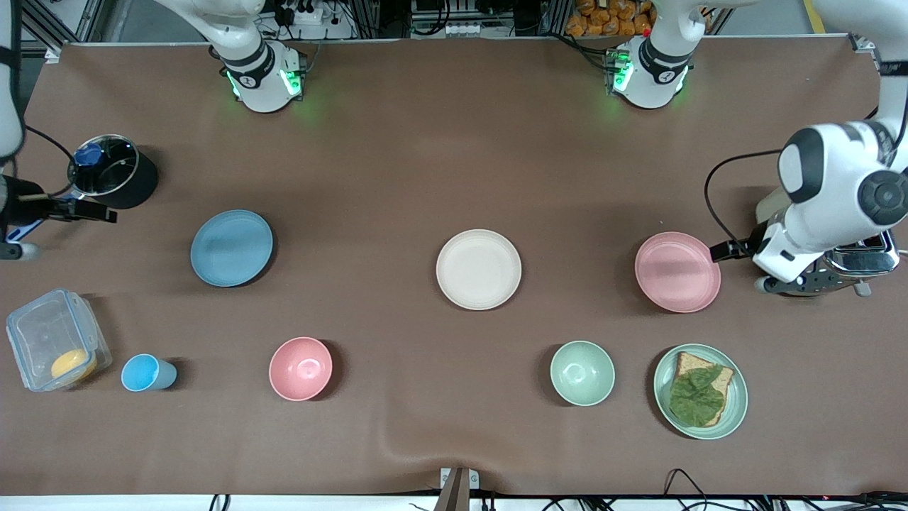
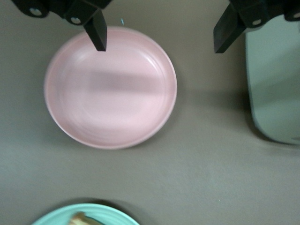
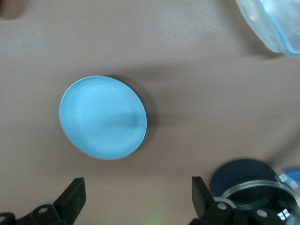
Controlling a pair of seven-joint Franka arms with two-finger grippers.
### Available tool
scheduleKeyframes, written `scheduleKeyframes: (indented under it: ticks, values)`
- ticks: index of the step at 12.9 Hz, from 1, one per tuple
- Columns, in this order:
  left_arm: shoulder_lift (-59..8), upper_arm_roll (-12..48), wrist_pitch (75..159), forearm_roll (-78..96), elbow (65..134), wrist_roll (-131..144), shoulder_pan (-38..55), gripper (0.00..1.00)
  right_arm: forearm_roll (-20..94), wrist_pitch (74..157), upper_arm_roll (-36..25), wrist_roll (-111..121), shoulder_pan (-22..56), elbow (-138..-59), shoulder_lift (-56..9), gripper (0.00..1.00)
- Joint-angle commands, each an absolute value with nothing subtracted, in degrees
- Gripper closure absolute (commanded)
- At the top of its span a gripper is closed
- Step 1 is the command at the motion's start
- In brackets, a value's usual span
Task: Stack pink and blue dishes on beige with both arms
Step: 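Grip the blue plate with the right gripper while the left gripper grips pink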
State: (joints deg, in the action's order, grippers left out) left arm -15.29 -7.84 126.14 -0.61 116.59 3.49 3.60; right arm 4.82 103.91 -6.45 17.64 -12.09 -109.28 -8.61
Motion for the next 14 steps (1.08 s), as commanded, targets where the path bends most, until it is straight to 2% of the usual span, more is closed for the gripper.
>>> scheduleKeyframes:
  ticks: [1,3,8,13,14]
  values:
    - [-19.67,-7.29,129.72,-1.06,115.67,3.52,1.49,0.0,8.95,111.69,-5.62,22.31,-13.18,-116.98,-10.7,0.0]
    - [-21.88,-7.29,133.57,-0.79,115.92,3.52,0.71,0.0,11.5,115.12,-5.62,26.17,-13.27,-116.89,-16.32,0.0]
    - [-24.78,-7.12,136.58,3.42,115.93,3.69,-0.18,0.0,12.39,122.32,-5.19,30.67,-12.84,-116.81,-25.82,0.0]
    - [-26.8,-7.03,136.58,3.95,116.02,3.34,-0.44,0.0,14.93,122.52,-3.95,34.0,-13.1,-116.63,-29.27,0.0]
    - [-27.24,-7.03,136.58,4.04,116.02,3.34,-0.44,0.0,15.2,122.17,-3.87,34.8,-13.1,-116.63,-29.27,0.16]
